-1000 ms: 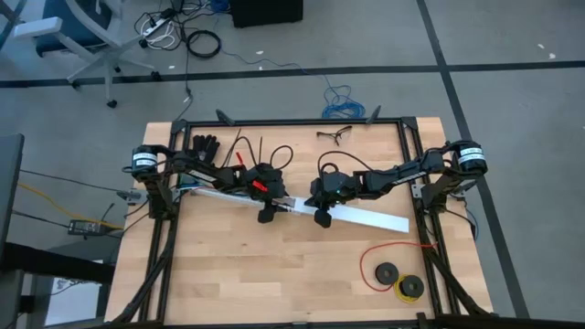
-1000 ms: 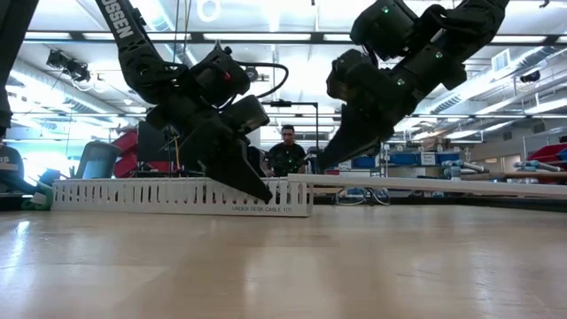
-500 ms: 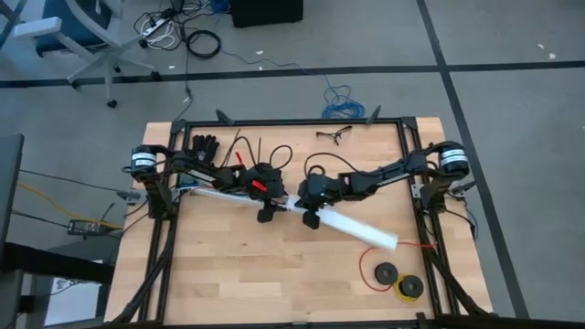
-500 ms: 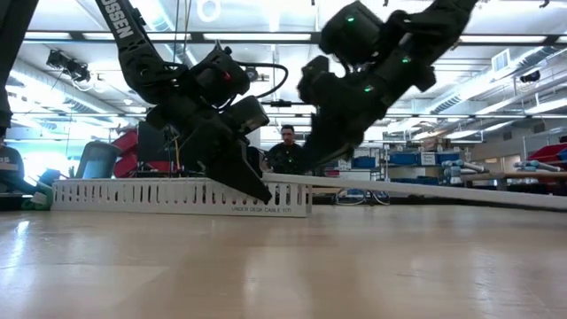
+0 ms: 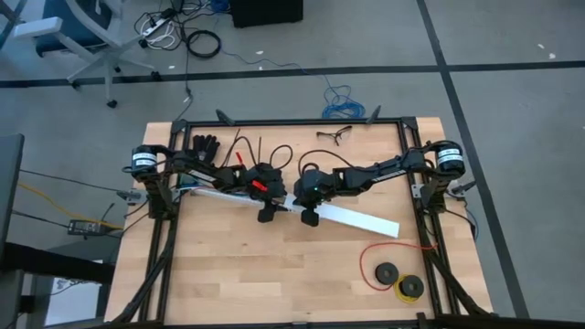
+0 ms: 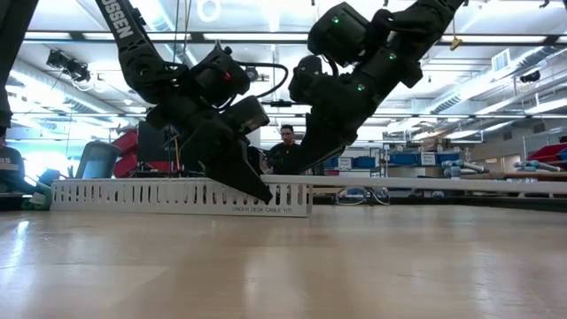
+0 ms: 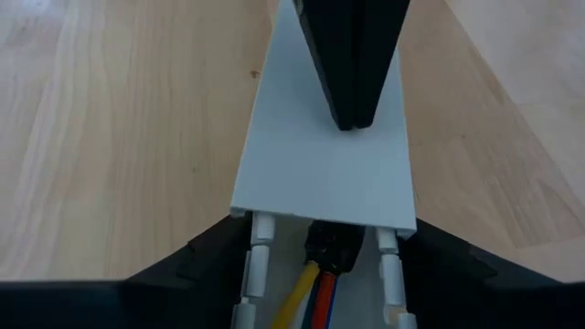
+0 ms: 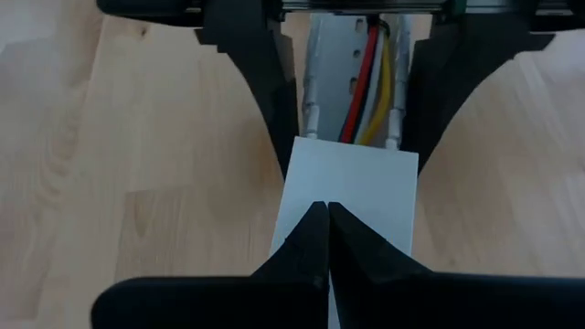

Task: Ziptie cables
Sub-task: Close the white cable duct

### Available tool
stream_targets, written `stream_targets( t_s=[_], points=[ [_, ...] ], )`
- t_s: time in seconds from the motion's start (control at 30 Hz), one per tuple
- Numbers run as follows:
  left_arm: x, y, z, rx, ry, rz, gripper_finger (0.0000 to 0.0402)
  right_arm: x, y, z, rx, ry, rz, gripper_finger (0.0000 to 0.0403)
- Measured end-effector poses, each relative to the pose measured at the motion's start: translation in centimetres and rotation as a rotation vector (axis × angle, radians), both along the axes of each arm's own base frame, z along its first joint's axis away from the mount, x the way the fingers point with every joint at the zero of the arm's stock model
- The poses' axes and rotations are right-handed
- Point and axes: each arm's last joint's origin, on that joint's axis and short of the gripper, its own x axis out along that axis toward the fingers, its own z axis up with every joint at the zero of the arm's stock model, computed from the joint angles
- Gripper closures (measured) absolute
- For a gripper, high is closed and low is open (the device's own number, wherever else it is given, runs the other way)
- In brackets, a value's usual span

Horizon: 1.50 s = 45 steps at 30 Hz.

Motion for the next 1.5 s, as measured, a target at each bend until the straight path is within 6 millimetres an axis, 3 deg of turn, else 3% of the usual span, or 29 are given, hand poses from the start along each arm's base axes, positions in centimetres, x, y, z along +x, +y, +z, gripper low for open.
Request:
stream_targets(
  t_s=[0.6,0.97,1.17,1.5],
  points=[
    [0.0,0.0,0.0,0.018,-0.003,0.005,0.0158,-0.4,-1.3,-0.3,0.008,0.039,0.081,0.0403],
    [0.1,0.0,0.1,0.022,-0.009,0.006,0.0098,-0.4,-1.3,-0.3,0.004,0.041,0.083,0.0403],
    [0.3,0.1,0.4,0.030,-0.043,0.006,0.0086,-0.4,-1.4,-0.3,0.004,0.042,0.082,0.0403],
    [-1.3,1.0,4.4,0.095,-0.094,-0.026,0.0086,-0.5,-1.4,-0.4,0.005,0.052,0.081,0.0403]
  ],
)
